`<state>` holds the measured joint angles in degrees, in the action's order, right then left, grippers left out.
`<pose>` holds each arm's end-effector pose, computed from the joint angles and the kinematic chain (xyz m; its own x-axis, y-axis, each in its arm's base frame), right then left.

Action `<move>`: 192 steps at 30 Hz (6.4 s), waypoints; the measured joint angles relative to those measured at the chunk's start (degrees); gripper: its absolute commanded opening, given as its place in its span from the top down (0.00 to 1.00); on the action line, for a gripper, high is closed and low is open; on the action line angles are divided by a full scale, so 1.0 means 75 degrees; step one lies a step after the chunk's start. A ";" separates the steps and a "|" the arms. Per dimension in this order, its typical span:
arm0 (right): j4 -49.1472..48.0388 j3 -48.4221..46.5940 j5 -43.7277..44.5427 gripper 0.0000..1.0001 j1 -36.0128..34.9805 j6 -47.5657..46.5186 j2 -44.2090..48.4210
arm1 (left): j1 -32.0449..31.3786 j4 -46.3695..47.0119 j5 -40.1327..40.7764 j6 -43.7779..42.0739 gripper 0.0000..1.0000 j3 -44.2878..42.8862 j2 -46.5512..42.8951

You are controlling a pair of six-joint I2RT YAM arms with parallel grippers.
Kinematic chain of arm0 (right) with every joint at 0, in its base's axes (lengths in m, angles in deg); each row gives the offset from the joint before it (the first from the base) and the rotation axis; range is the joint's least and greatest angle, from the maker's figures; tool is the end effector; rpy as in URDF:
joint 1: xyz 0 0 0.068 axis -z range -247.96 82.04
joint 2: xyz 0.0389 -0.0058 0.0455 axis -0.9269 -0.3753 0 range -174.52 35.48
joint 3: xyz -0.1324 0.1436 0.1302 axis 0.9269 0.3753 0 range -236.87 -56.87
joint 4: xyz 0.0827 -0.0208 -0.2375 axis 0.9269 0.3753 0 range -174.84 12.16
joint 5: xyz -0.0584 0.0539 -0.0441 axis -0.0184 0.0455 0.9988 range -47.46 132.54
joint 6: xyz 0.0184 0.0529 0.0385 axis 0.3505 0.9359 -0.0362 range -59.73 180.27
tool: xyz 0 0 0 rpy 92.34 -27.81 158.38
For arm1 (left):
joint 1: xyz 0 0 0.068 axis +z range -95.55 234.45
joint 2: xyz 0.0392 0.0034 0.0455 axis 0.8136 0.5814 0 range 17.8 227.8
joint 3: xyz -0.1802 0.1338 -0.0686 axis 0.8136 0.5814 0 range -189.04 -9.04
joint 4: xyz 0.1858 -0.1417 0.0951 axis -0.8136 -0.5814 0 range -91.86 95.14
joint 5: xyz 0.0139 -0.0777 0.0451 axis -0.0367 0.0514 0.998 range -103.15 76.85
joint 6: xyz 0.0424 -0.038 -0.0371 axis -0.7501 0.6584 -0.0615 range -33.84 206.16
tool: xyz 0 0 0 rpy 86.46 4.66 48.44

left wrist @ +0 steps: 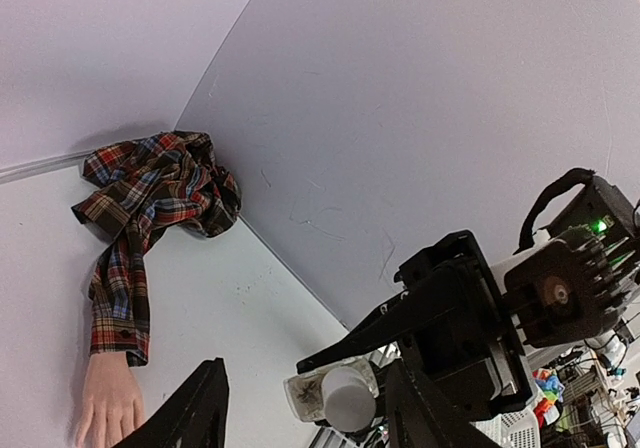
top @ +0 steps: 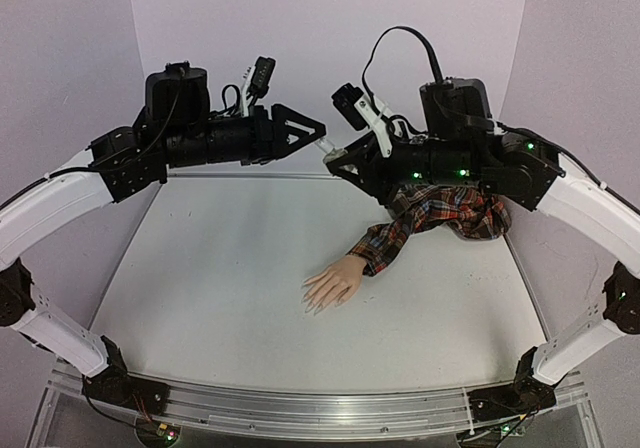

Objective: Paint the nails
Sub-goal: Screw the nail polish bottle cap onto the nail polish bottle.

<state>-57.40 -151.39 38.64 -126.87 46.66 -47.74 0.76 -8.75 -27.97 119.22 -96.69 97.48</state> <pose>0.1701 0.2894 0.4056 0.0694 -0.3394 -0.9381 -0.8970 0.3903 -0.2076 0.1844 -0.2746 0.4132 -0.5584 -0.1308 -0.8192 0.7458 0.3533 -0.5648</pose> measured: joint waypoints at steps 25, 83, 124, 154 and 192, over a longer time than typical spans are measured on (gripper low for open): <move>-0.0003 -0.0256 0.0169 1.00 0.0000 0.0026 -0.0003 | -0.0073 0.0067 -0.0262 0.0184 0.66 -0.0378 0.0310; -0.1848 -0.2793 -0.9580 1.00 0.0699 0.3746 -0.1377 | -0.0456 0.3199 -0.6541 -0.2012 0.70 -0.2246 0.1135; -0.1235 0.0304 0.0242 1.00 -0.0153 0.0068 0.0252 | -0.0391 0.1670 0.0439 -0.0788 0.32 -0.0008 -0.0252; -0.1244 -0.0142 0.1320 1.00 -0.0388 -0.0366 0.0122 | -0.0393 0.1788 0.0572 -0.0536 0.61 -0.0267 0.0390; -0.1280 0.1859 -0.3280 1.00 -0.0344 0.0359 0.1767 | -0.0331 0.2315 -0.5805 -0.1386 1.00 -0.0027 0.0781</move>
<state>-67.00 -137.45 14.04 -129.45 49.35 -34.49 -1.72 8.61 -71.50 108.83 -96.89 103.34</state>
